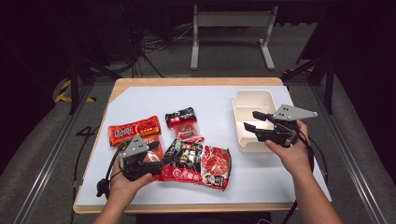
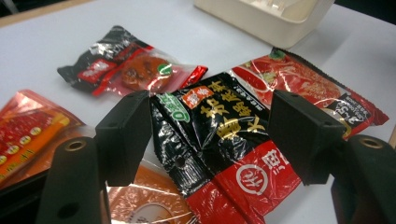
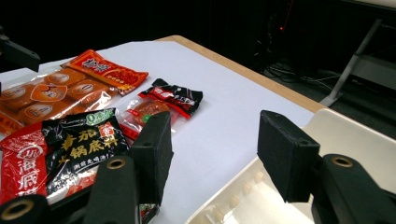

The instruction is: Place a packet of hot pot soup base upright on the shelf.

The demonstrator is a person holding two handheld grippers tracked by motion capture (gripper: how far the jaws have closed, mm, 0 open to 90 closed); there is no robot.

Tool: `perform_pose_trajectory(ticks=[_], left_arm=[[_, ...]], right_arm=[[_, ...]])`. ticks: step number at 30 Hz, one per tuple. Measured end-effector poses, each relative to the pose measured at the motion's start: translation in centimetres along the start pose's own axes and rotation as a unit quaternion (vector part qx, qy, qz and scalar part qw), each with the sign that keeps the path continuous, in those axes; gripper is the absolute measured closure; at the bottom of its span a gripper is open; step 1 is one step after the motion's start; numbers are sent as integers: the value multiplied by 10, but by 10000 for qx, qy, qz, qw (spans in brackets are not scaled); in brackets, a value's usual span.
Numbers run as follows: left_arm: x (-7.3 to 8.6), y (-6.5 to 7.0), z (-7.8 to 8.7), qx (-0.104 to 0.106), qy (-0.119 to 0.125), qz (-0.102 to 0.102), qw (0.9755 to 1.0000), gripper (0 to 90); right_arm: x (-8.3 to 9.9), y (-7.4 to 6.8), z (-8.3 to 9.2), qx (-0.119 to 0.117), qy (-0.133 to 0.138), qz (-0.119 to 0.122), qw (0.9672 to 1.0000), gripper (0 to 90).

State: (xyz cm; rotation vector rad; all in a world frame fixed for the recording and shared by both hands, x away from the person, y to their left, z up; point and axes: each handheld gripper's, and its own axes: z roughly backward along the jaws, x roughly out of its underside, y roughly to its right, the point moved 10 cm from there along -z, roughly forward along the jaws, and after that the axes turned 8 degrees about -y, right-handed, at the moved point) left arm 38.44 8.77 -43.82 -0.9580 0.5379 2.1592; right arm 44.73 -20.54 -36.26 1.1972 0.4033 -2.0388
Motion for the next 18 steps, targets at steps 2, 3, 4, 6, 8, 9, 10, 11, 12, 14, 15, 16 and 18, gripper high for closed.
perform_pose_trajectory(ticks=[2,3,4,6,8,9,10,11,12,14,15,16,18], left_arm=[[5,2,-4,52,-86,83,9999,319],[6,3,-5,89,-103,94,9999,319],[9,3,-6,76,-145,130,9998,319],[14,4,-8,96,-258,165,9995,335],[17,5,-10,113,-336,199,9992,347],[19,6,-11,137,-415,214,9988,348],[21,7,-12,159,-466,209,9986,345],[23,8,-13,186,-550,198,9981,345],[26,8,-14,88,-643,160,9978,342],[28,8,-16,49,-718,126,9973,330],[29,7,-17,70,-756,136,9970,328],[30,8,-19,92,-777,215,9967,322],[31,9,-20,149,-834,211,9962,307]], right_arm=[[0,0,0,7,-1,32,10000,450],[-1,-1,0,4,10,33,10000,448],[-1,-1,0,-2,18,30,10000,446],[0,-1,0,4,3,47,10000,442],[0,-2,-1,3,-22,42,10000,439],[1,-2,-2,6,-34,48,10000,438],[1,-2,-2,6,-42,51,10000,436],[1,-2,-3,12,-50,55,10000,435],[1,-2,-3,13,-55,69,10000,434],[1,-3,-3,8,-63,78,9999,433],[1,-3,-4,3,-72,81,9999,432],[2,-4,-4,-1,-86,77,9999,432],[3,-4,-6,0,-111,102,9999,430]])
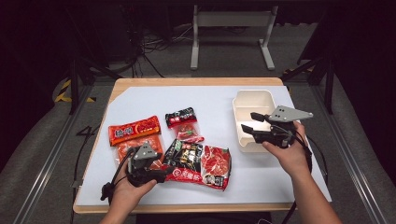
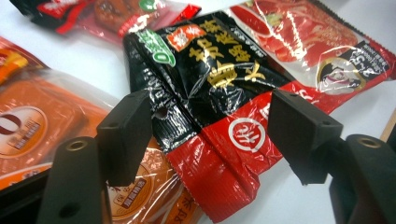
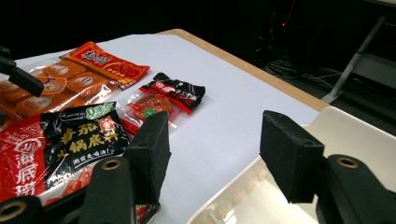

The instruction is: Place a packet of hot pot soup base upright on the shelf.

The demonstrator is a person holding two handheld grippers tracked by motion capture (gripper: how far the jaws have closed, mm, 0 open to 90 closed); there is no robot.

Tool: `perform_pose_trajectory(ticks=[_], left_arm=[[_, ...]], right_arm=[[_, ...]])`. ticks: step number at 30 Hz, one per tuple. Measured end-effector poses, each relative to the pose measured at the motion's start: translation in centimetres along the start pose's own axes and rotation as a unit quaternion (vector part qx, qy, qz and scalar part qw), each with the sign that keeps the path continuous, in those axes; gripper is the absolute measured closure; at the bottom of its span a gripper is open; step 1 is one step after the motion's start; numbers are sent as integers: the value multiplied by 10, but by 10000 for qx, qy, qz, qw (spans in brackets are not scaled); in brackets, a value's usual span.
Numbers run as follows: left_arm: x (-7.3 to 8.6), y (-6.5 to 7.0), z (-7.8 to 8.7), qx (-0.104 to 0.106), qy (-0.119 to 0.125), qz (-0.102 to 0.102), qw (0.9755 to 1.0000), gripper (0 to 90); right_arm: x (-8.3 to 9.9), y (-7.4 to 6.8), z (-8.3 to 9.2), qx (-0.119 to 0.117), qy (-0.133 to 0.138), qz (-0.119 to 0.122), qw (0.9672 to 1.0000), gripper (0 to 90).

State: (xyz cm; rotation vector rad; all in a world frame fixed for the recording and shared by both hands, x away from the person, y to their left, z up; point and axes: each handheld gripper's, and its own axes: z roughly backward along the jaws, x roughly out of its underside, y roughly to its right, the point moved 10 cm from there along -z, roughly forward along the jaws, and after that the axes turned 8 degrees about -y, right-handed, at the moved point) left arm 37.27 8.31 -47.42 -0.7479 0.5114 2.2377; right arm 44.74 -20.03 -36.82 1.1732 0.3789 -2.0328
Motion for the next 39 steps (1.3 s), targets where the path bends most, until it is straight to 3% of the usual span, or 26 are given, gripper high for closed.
perform_pose_trajectory(ticks=[3,8,12,15,19,24,30,34,39], left_arm=[[1,2,-5,91,-90,-73,9999,312],[5,-3,-14,222,-300,92,9993,288],[8,-3,-22,299,-469,160,9983,336],[9,-5,-23,192,-522,185,9983,383],[11,-3,-25,221,-579,225,9978,464],[14,5,-31,282,-782,82,9965,515],[14,8,-39,348,-757,215,9963,587],[14,6,-41,500,-761,426,9949,690],[11,7,-40,306,-741,435,9958,764]], right_arm=[[1,-1,-2,-14,-35,12,10000,428],[2,-3,-5,-40,-76,25,10000,426],[2,-4,-6,-35,-87,51,9999,421],[2,-5,-6,-25,-103,63,9999,417],[3,-5,-7,-1,-126,88,9999,414],[3,-5,-7,20,-136,98,9999,411],[4,-6,-8,28,-158,114,9998,410],[3,-9,-10,22,-180,152,9997,409],[4,-9,-10,23,-190,172,9997,409]])
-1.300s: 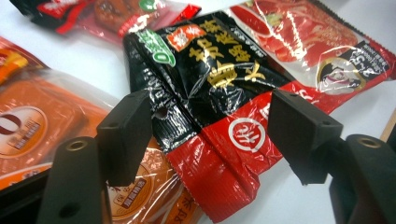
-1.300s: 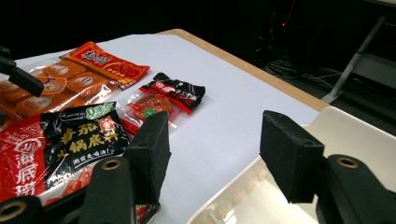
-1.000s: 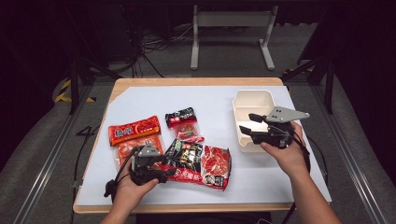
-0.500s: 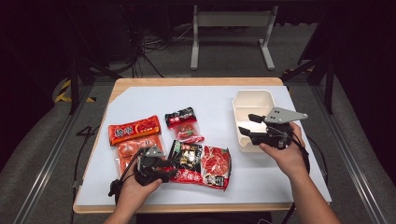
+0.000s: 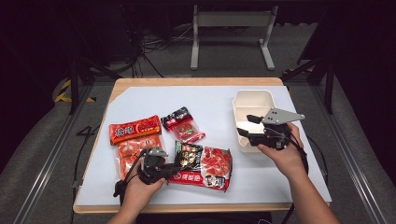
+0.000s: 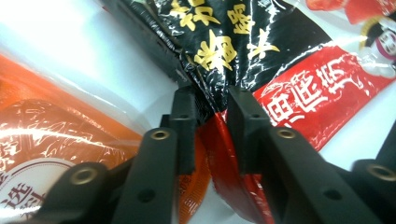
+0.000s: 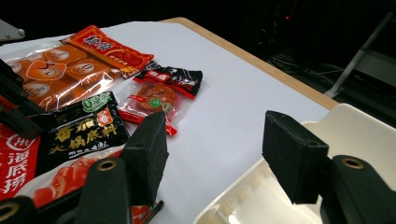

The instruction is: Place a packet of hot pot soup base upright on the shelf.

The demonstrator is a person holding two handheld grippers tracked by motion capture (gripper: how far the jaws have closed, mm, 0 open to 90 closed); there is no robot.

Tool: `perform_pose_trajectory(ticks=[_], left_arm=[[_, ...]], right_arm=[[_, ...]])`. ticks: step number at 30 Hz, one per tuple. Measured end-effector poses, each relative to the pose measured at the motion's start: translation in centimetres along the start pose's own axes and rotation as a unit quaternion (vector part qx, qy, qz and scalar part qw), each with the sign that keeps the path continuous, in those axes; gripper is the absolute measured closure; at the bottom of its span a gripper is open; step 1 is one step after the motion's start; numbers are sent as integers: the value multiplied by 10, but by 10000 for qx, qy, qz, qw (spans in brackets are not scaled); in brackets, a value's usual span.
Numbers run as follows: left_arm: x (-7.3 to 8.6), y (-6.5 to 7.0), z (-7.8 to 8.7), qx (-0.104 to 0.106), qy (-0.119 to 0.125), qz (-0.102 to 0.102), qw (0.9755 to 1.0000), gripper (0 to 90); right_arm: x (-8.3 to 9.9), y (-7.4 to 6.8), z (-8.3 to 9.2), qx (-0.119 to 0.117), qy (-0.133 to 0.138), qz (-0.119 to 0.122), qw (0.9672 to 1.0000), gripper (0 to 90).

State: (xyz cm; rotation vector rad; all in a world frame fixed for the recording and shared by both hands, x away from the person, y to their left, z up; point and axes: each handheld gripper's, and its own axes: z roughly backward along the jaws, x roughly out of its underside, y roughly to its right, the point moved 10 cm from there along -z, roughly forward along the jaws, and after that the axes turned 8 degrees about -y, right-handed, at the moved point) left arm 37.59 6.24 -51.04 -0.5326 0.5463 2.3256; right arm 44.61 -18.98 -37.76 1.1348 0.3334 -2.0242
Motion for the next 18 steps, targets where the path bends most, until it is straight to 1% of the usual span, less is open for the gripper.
perform_pose_trajectory(ticks=[2,3,4,9,10,12,13,15,18], left_arm=[[-2,1,0,-6,42,38,10000,802],[-4,1,1,-30,73,23,10000,816],[-6,2,1,-13,132,104,9999,834],[-17,3,9,-8,473,185,9987,873],[-21,4,13,90,626,293,9976,876],[-27,5,18,197,846,402,9954,878],[-30,6,21,216,934,411,9945,880],[-37,9,27,138,1072,293,9937,882],[-44,14,36,72,1212,146,9925,882]], right_arm=[[0,0,0,5,1,-2,10000,410],[0,0,0,4,2,2,10000,412],[0,0,1,4,13,6,10000,418],[-1,0,3,-23,80,1,10000,472],[-2,0,4,-37,91,-3,10000,480],[-2,-1,5,-65,124,-20,9999,497],[-3,-1,5,-80,140,-31,9999,500],[-3,-1,7,-115,175,-42,9998,502],[-5,-2,9,-152,243,-110,9995,509]])
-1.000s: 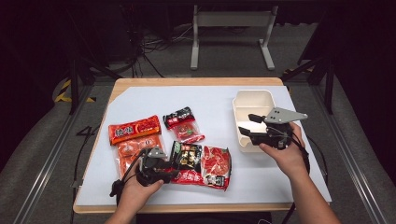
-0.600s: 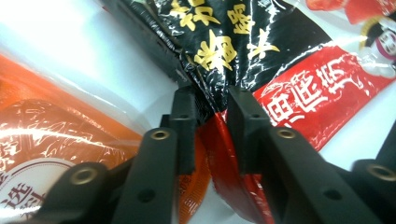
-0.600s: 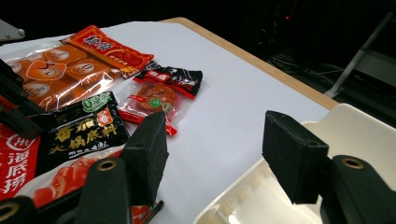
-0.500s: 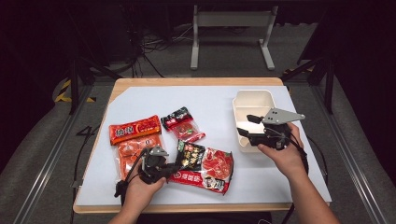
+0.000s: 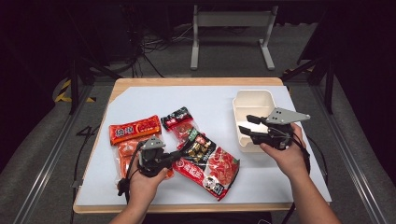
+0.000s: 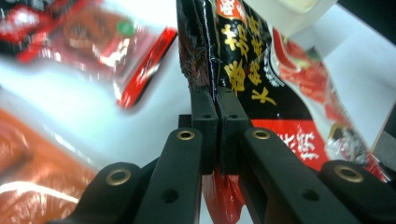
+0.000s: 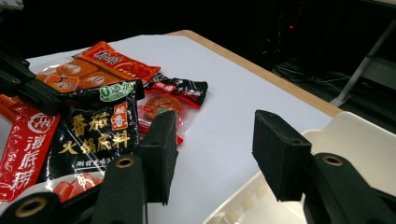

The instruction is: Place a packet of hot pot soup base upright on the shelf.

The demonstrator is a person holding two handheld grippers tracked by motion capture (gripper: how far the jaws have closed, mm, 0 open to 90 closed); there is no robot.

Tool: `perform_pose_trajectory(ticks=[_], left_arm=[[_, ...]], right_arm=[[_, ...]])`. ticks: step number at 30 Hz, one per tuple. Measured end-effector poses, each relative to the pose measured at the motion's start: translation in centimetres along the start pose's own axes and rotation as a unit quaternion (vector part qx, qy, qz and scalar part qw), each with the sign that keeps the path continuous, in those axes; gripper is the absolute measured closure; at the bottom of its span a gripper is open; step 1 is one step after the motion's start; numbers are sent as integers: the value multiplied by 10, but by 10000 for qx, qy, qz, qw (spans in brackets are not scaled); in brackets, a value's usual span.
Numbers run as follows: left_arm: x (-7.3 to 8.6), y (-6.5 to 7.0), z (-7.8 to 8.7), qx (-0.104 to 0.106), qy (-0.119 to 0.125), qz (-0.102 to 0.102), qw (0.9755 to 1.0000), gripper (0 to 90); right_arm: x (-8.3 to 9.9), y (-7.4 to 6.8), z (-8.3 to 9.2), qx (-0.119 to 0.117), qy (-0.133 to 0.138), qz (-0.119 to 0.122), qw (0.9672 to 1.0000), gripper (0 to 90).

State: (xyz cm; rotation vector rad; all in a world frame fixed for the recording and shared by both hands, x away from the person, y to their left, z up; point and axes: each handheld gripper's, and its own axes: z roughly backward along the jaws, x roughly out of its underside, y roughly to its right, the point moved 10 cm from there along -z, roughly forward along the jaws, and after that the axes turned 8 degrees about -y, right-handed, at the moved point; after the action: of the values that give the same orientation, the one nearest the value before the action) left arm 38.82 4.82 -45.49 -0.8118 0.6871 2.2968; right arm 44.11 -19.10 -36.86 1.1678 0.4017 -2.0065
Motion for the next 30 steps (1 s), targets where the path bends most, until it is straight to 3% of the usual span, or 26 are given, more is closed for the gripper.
perform_pose_trajectory(ticks=[9,15,16,19,30], left_arm=[[-24,9,26,-118,399,-478,9980,884],[-44,21,45,-337,689,-939,9926,888],[-44,21,45,-337,689,-939,9926,888],[-53,26,52,-440,789,-1143,9893,890],[-66,33,66,-515,936,-1421,9841,896]], right_arm=[[-6,-1,8,-29,116,-38,9999,528],[-11,-7,11,-152,182,-9,9997,546],[-13,-9,12,-187,201,8,9996,552],[-16,-14,14,-265,229,61,9994,561],[-28,-35,13,-621,304,191,9974,578]])
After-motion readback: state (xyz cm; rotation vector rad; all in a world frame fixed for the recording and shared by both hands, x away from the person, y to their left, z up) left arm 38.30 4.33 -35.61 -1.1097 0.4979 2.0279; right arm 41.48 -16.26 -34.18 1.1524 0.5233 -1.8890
